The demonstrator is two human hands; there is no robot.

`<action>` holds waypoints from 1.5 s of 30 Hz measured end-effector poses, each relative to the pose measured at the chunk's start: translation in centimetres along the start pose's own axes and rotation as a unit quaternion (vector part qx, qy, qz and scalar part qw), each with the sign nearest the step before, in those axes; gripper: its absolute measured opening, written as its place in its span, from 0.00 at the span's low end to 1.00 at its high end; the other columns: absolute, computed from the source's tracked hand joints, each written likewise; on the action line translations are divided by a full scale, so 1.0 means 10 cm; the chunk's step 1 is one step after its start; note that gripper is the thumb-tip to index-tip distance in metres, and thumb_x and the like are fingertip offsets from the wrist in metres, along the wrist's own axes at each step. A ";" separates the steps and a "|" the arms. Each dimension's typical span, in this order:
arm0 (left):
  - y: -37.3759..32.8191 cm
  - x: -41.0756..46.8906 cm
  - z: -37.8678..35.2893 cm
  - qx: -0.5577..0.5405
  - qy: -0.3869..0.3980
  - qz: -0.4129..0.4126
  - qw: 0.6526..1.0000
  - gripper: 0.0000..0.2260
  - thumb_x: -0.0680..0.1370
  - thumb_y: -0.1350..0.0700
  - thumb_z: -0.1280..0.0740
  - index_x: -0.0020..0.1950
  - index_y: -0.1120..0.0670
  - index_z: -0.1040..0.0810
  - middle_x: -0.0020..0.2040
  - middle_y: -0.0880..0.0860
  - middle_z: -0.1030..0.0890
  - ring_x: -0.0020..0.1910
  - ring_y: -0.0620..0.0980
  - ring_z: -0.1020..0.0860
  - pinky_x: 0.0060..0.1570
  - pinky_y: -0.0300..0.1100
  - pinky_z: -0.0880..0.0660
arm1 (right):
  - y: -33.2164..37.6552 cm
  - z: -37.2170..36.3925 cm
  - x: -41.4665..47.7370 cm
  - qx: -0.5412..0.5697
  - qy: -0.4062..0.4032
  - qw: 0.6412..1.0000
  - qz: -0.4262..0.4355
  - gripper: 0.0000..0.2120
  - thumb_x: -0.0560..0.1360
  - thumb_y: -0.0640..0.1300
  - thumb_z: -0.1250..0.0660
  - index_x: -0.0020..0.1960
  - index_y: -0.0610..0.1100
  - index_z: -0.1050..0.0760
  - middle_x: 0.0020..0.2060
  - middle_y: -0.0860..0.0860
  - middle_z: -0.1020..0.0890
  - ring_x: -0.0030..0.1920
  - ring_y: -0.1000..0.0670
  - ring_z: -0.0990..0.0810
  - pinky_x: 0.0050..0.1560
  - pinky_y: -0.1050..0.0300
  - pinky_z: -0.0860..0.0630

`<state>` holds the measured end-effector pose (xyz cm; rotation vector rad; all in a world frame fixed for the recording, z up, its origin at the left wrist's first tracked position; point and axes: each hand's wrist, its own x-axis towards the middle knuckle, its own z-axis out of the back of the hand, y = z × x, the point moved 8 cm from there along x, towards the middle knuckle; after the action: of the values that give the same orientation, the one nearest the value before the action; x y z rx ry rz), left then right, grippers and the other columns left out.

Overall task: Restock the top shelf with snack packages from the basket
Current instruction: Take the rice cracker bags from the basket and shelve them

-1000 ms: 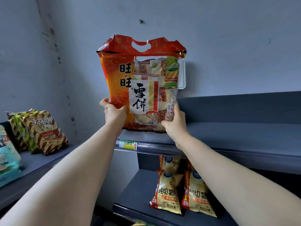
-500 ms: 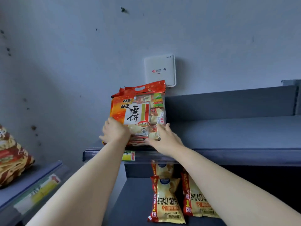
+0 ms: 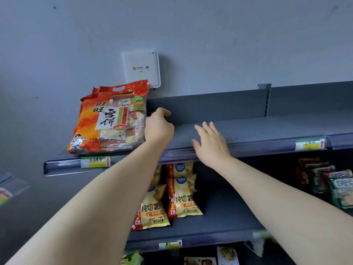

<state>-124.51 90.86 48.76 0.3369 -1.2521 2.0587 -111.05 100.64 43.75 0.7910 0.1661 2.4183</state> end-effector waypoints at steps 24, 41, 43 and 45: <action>-2.25 -3.83 -3.68 0.260 0.499 -0.205 0.801 0.28 0.79 0.54 0.36 0.78 0.49 0.42 0.71 0.54 0.30 0.70 0.59 0.36 0.62 0.56 0.30 | -4.53 1.35 -3.51 -0.158 0.240 0.900 -0.327 0.27 0.79 0.57 0.42 0.74 0.47 0.38 0.75 0.47 0.39 0.76 0.43 0.47 0.72 0.41 0.40; -2.16 -5.08 -5.82 0.126 0.639 -0.051 0.757 0.18 0.79 0.54 0.34 0.68 0.59 0.25 0.64 0.58 0.22 0.59 0.55 0.22 0.59 0.46 0.24 | -6.28 0.90 -4.57 -0.122 0.337 0.848 -0.391 0.25 0.80 0.53 0.40 0.73 0.43 0.35 0.72 0.45 0.32 0.73 0.44 0.38 0.70 0.52 0.36; -2.16 -5.16 -6.06 0.125 0.647 -0.036 0.751 0.17 0.80 0.54 0.35 0.67 0.60 0.26 0.64 0.58 0.22 0.61 0.57 0.22 0.59 0.47 0.24 | -6.45 0.82 -4.58 -0.130 0.342 0.847 -0.386 0.25 0.79 0.52 0.39 0.73 0.43 0.35 0.73 0.45 0.33 0.74 0.45 0.38 0.71 0.52 0.36; -2.13 -5.24 -6.25 0.125 0.651 -0.019 0.748 0.15 0.80 0.57 0.36 0.65 0.61 0.25 0.62 0.58 0.21 0.61 0.58 0.22 0.56 0.47 0.25 | -6.59 0.72 -4.63 -0.120 0.354 0.841 -0.391 0.23 0.79 0.51 0.39 0.72 0.44 0.34 0.71 0.45 0.32 0.73 0.45 0.38 0.70 0.50 0.36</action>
<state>-64.02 128.30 3.52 -0.8609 -0.0788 1.7169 -44.18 128.17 7.53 -0.3019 0.3741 1.7561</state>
